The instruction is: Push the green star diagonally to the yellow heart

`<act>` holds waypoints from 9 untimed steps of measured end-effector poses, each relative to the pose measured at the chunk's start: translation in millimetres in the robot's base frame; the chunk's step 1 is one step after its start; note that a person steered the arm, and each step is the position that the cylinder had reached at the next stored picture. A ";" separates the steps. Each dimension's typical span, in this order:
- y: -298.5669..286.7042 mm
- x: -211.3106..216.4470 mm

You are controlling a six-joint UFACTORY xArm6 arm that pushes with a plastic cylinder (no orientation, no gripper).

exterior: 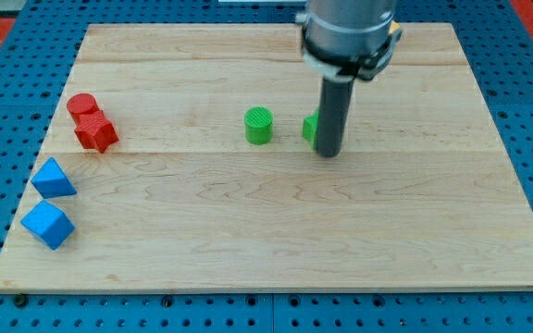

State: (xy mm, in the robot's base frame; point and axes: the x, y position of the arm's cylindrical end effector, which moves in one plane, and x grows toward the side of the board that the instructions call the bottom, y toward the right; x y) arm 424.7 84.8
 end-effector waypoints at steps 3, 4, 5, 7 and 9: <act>47.2 -36.0; 45.5 -10.3; 8.2 27.4; 48.6 -80.4; 96.1 -37.3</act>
State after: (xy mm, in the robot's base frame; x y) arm 387.4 180.9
